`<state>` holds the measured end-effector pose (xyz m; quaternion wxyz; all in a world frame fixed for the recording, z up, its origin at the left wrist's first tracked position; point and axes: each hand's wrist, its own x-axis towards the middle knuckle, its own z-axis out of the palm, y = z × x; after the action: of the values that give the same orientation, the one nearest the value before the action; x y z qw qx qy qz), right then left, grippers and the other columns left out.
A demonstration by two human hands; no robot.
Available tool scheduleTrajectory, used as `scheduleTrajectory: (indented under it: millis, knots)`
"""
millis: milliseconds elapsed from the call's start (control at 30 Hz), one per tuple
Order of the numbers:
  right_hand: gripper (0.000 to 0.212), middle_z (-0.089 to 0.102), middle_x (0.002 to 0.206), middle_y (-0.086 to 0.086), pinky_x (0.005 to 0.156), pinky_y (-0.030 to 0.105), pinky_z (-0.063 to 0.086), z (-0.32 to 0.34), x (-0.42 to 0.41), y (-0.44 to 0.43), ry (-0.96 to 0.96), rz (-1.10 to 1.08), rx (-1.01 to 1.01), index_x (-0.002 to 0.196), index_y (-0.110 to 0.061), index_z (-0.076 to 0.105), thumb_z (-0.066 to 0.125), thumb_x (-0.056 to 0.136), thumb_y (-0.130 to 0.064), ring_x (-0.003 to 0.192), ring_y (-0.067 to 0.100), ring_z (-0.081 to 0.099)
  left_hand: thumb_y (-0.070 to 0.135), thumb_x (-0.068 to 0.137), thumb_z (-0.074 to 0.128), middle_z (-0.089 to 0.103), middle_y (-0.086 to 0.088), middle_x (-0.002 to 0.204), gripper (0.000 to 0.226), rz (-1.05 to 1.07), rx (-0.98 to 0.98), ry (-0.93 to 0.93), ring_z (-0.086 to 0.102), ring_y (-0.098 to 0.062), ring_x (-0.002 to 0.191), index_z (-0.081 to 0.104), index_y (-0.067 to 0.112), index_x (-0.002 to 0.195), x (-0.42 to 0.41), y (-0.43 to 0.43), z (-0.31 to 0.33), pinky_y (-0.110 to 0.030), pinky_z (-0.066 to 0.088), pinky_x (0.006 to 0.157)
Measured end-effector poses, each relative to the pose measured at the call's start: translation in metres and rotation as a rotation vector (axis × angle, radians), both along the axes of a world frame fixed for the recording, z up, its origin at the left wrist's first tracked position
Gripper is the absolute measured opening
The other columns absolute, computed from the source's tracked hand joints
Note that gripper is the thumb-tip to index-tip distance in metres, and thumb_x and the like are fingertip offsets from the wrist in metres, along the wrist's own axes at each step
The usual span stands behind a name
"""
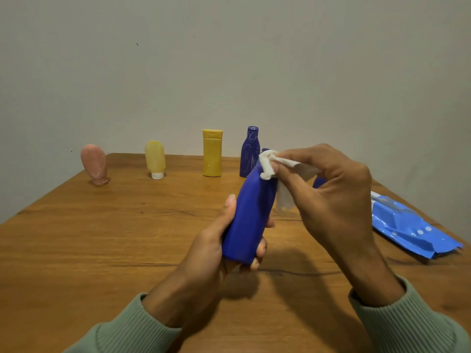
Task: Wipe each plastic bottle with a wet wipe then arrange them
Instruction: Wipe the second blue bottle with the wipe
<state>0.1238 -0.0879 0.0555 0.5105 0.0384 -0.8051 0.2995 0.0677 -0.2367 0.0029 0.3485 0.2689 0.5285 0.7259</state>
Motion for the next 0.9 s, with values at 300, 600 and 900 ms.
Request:
scheduleTrajectory:
  millis: [300,600,900]
  knots:
    - [0.016,0.066,0.084,-0.009,0.069,0.006,0.043,0.002,0.002,-0.001,-0.018,-0.084,0.050,0.095,-0.017,0.071,0.071,0.083,-0.027,0.079,0.000,0.059,0.075,0.079,0.027,0.067,-0.002,0.078,0.069,0.256,-0.214,0.463,0.058,-0.010,0.067,0.063,0.020,0.101,-0.001,0.002,-0.009,-0.026,0.047,0.063]
    - [0.012,0.057,0.078,-0.027,0.064,0.005,0.044,0.001,0.005,-0.011,-0.143,0.079,-0.008,0.088,-0.031,0.063,0.069,0.079,-0.037,0.081,-0.006,0.058,0.063,0.086,0.029,0.066,-0.001,0.074,0.055,0.327,-0.100,0.478,0.057,-0.010,0.063,0.064,0.022,0.095,-0.001,0.002,-0.007,-0.017,0.044,0.056]
    - [0.018,0.069,0.086,-0.011,0.063,0.010,0.048,0.005,0.005,0.001,-0.120,0.091,-0.196,0.096,-0.021,0.071,0.072,0.079,-0.026,0.084,0.003,0.063,0.062,0.091,0.037,0.061,-0.014,0.074,0.062,0.147,0.007,0.108,0.053,-0.019,0.062,0.073,0.012,0.098,0.003,0.002,-0.001,-0.030,0.042,0.058]
